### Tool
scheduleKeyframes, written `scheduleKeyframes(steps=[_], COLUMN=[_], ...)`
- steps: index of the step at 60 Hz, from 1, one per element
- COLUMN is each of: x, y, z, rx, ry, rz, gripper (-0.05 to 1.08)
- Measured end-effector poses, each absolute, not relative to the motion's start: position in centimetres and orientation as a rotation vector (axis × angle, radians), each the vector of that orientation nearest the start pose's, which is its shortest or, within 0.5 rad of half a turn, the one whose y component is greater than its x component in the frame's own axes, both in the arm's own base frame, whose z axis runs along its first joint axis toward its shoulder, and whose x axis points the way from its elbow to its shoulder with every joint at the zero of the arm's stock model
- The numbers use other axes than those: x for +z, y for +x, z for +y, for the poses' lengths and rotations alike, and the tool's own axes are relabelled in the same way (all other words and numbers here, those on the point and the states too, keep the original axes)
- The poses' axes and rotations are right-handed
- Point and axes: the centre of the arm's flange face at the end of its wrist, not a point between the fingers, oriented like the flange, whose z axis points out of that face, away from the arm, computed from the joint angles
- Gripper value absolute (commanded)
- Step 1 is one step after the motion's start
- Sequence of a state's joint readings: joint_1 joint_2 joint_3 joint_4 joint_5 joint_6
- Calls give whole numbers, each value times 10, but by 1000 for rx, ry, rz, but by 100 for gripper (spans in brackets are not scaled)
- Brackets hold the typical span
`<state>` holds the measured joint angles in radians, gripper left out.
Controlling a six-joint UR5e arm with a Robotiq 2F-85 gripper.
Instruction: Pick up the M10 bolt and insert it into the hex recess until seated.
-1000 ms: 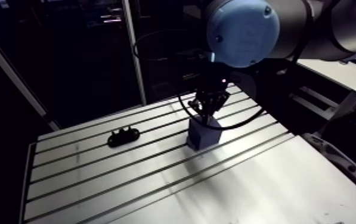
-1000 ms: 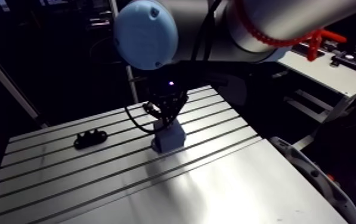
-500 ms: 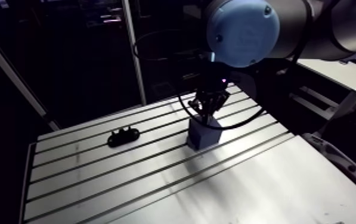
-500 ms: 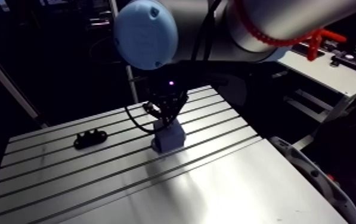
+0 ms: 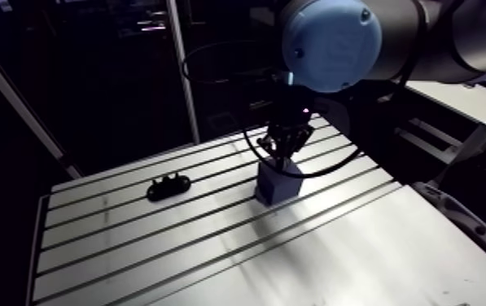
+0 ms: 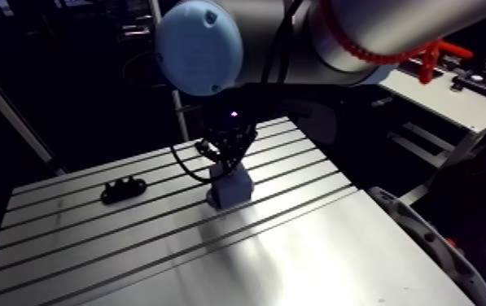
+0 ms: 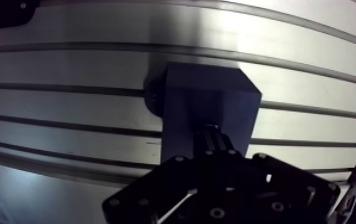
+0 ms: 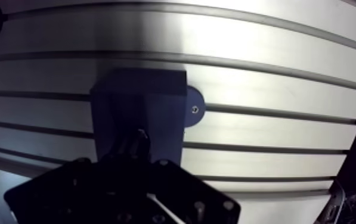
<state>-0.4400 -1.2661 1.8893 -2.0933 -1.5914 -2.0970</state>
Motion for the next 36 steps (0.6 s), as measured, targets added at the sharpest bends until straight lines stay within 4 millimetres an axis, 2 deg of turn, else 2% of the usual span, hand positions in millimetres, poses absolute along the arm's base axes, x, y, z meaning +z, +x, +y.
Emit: scheduleKeyframes(steps=[36], x=[236], y=[-540], z=[109], rx=[-39], ry=[-136], rz=[3049], gripper=[108])
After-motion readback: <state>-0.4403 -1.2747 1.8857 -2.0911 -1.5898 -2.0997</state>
